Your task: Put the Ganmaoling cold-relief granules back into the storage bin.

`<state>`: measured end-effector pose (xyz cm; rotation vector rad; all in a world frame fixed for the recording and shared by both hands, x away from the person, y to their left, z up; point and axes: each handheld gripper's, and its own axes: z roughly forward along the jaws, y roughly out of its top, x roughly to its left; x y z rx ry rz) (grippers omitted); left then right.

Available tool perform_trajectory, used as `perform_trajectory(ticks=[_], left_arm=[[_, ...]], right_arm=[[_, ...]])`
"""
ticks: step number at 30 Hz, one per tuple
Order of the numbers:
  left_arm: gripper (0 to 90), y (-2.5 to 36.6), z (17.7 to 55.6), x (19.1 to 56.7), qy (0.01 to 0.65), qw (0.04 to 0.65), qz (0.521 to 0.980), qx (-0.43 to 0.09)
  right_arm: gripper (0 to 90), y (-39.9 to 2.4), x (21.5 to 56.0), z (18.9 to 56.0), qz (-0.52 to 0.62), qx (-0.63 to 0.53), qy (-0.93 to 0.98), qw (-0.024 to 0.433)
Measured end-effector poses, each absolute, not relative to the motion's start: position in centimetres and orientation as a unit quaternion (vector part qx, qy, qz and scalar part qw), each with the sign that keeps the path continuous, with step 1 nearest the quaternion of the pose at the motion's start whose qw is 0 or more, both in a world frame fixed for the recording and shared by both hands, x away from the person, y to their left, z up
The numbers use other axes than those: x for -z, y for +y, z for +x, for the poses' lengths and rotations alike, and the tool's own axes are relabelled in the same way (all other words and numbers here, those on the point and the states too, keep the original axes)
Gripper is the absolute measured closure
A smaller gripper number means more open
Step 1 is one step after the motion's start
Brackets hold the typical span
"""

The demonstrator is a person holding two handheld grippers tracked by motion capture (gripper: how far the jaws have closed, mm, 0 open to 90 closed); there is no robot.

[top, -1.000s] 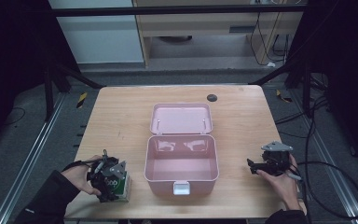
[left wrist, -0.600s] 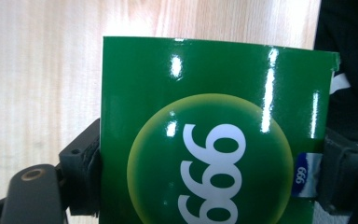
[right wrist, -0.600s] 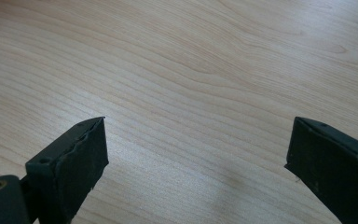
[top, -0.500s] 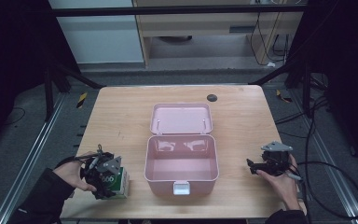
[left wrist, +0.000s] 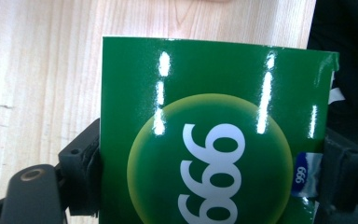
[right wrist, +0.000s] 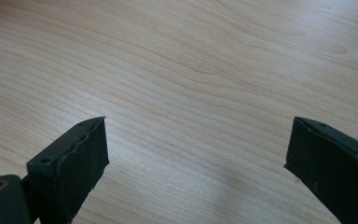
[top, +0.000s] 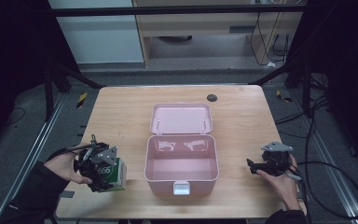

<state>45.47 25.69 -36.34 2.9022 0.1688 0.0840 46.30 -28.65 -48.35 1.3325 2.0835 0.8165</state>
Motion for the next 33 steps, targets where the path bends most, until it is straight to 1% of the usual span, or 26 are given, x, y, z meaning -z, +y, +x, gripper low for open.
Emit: perform_trajectory(ticks=[11,14,19,26,33], left_arm=[[14.5,24.5,46.2,33.7,0.057,0.118,0.990,-0.042],[14.5,24.2,46.3,33.0,0.055,0.131,0.989,-0.044],[14.5,23.5,46.6,31.8,0.050,0.133,0.988,-0.054],[14.5,22.6,46.9,30.1,0.043,0.151,0.986,-0.062],[14.5,21.3,47.0,28.7,0.029,0.154,0.985,-0.070]], right_arm=[[5.7,-28.6,48.4,46.3,0.492,-0.300,0.773,0.265],[5.7,-28.7,48.4,46.3,0.492,-0.301,0.773,0.265],[5.7,-28.6,48.4,46.3,0.491,-0.300,0.774,0.266],[5.8,-28.7,48.3,46.3,0.492,-0.302,0.773,0.264],[5.8,-28.7,48.4,46.4,0.489,-0.302,0.774,0.265]])
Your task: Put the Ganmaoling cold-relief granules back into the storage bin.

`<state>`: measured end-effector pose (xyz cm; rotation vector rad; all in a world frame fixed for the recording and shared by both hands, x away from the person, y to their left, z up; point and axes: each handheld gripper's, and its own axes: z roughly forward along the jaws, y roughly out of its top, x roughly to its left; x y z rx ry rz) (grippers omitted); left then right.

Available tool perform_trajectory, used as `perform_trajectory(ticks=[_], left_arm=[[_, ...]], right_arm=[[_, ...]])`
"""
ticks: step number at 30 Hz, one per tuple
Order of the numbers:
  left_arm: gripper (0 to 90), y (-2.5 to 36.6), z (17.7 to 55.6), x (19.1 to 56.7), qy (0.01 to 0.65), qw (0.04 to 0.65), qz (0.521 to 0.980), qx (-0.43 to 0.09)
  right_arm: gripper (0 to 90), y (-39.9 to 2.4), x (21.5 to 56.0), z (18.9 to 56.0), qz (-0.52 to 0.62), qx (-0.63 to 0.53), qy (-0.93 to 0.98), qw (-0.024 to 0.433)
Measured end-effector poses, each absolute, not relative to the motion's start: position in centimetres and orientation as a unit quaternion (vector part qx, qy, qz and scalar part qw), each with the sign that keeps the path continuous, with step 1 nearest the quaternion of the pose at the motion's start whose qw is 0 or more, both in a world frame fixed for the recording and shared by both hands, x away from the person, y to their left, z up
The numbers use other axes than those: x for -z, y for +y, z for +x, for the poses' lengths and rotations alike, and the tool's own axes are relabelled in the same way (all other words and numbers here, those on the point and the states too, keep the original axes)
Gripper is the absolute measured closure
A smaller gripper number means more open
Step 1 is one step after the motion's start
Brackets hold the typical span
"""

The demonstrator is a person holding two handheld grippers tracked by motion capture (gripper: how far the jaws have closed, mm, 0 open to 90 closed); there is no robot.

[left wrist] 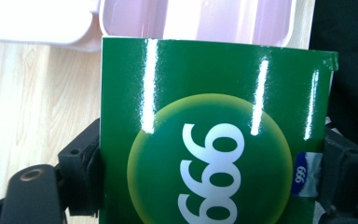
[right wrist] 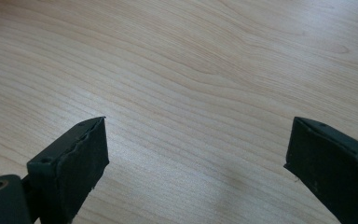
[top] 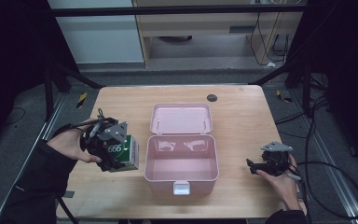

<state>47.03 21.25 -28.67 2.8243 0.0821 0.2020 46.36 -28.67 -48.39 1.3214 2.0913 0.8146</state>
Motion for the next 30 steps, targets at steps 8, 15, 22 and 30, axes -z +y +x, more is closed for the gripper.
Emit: perform_trajectory(ticks=[8,15,22,30], left_arm=[[14.5,19.9,47.3,27.3,0.027,0.159,0.984,-0.071],[14.5,18.5,47.3,26.5,0.015,0.160,0.984,-0.073],[14.5,17.2,47.5,26.3,0.011,0.154,0.986,-0.069],[14.5,15.6,47.9,26.7,0.006,0.147,0.987,-0.058]], right_arm=[[5.9,-28.7,48.3,46.3,0.492,-0.301,0.773,0.264],[5.8,-28.7,48.4,46.3,0.491,-0.302,0.773,0.264],[5.8,-28.7,48.4,46.3,0.491,-0.300,0.774,0.264],[5.8,-28.6,48.4,46.3,0.490,-0.300,0.775,0.265]])
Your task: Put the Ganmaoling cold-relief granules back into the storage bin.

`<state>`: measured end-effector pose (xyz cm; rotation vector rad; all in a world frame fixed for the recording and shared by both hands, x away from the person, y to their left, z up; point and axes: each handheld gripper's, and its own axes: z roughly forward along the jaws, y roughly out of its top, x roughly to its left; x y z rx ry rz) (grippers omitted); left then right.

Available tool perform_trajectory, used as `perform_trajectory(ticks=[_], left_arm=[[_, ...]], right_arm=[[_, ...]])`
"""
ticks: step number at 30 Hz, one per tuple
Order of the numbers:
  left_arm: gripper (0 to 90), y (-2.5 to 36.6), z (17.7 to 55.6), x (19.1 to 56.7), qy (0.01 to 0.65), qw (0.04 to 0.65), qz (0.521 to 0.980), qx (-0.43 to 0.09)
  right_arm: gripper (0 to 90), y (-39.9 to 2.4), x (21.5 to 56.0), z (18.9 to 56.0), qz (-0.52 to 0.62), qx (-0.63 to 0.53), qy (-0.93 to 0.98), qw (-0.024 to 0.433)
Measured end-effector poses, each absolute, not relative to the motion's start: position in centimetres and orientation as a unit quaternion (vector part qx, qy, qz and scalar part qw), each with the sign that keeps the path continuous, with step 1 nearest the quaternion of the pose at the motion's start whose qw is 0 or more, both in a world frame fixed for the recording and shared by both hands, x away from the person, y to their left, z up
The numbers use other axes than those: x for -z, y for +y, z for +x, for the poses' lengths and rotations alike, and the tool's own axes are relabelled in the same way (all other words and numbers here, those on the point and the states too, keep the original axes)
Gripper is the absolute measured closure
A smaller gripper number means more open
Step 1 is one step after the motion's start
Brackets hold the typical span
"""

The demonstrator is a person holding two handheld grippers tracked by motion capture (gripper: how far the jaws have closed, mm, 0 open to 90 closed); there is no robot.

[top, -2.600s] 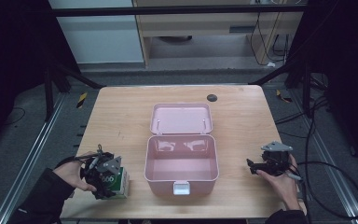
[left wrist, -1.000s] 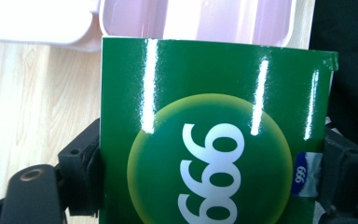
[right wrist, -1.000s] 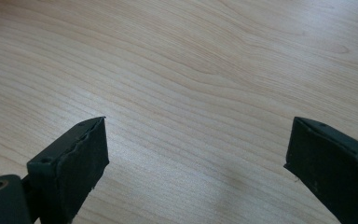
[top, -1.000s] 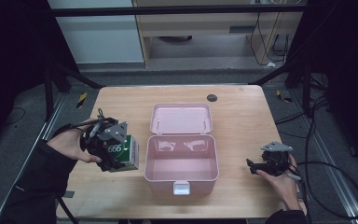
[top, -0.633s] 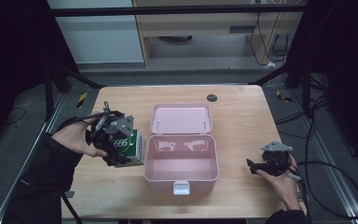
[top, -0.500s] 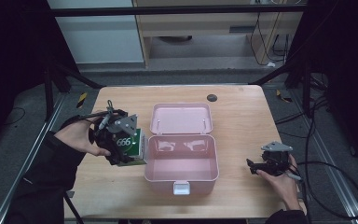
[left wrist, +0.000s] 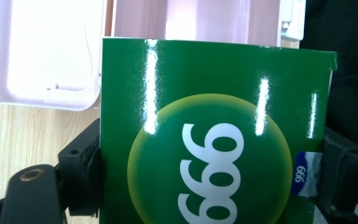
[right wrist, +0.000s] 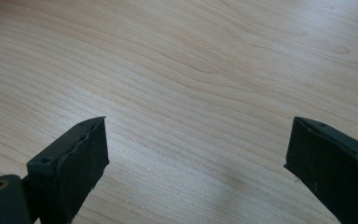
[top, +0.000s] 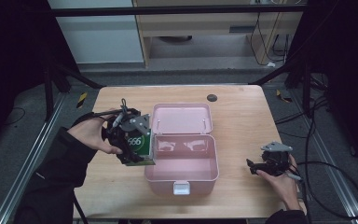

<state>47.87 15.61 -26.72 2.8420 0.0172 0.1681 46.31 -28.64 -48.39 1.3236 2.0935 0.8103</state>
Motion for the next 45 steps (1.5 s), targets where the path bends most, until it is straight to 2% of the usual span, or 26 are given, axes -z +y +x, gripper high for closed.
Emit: perform_trajectory(ticks=[30,45], left_arm=[[14.5,10.3,48.1,27.5,-0.009,0.149,0.988,-0.041],[14.4,8.7,48.5,28.8,-0.020,0.126,0.991,-0.037]], right_arm=[[5.8,-28.7,48.3,46.3,0.489,-0.302,0.774,0.264],[5.8,-28.7,48.4,46.3,0.488,-0.303,0.775,0.264]])
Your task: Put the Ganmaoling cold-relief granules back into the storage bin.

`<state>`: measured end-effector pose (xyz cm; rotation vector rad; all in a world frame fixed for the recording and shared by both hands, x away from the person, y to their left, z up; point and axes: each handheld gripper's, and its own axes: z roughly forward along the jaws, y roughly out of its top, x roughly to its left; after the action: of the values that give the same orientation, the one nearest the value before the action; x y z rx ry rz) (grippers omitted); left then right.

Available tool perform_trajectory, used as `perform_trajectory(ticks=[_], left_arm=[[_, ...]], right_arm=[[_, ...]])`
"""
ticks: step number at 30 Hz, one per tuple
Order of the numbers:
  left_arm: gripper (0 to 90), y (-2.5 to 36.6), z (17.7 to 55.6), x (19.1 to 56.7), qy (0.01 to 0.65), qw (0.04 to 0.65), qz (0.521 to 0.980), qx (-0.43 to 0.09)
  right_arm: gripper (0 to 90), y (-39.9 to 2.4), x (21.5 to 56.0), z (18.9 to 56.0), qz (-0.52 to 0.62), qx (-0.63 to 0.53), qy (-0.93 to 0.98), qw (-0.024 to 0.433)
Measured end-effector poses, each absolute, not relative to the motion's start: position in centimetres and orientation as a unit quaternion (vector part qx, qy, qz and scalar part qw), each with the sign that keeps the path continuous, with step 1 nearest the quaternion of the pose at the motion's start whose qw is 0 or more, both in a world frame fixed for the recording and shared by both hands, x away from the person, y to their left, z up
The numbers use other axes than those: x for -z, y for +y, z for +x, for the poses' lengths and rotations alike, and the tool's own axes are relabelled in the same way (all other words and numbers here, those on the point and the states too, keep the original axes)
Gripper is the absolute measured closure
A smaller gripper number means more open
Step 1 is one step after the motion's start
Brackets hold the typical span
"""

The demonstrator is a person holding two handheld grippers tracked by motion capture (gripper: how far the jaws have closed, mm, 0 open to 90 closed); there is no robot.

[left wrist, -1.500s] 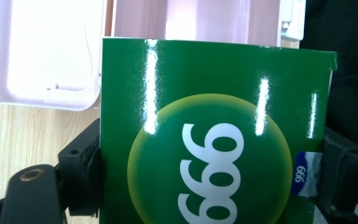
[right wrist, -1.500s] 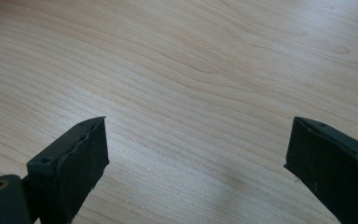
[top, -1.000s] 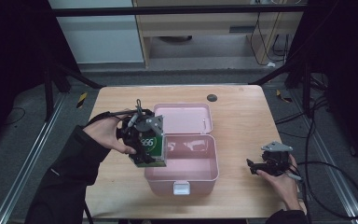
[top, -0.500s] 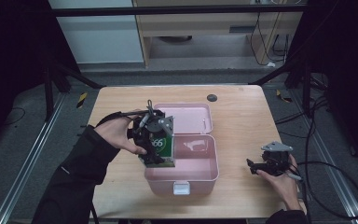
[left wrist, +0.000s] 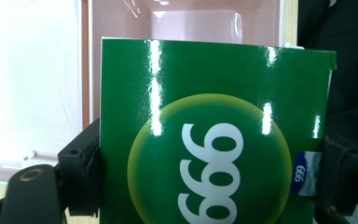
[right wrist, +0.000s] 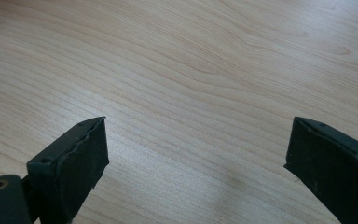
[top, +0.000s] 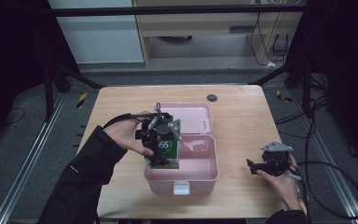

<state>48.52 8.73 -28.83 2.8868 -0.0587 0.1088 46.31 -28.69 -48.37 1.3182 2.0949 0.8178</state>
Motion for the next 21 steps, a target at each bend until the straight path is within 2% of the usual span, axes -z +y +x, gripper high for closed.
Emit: perform_trajectory(ticks=[14,21], left_arm=[[14.5,8.7,49.0,30.9,-0.013,0.104,0.994,-0.027],[14.5,8.4,49.0,31.8,-0.016,0.116,0.993,-0.013]], right_arm=[[5.8,-28.6,48.4,46.3,0.486,-0.302,0.776,0.265],[5.8,-28.7,48.4,46.3,0.486,-0.302,0.776,0.265]])
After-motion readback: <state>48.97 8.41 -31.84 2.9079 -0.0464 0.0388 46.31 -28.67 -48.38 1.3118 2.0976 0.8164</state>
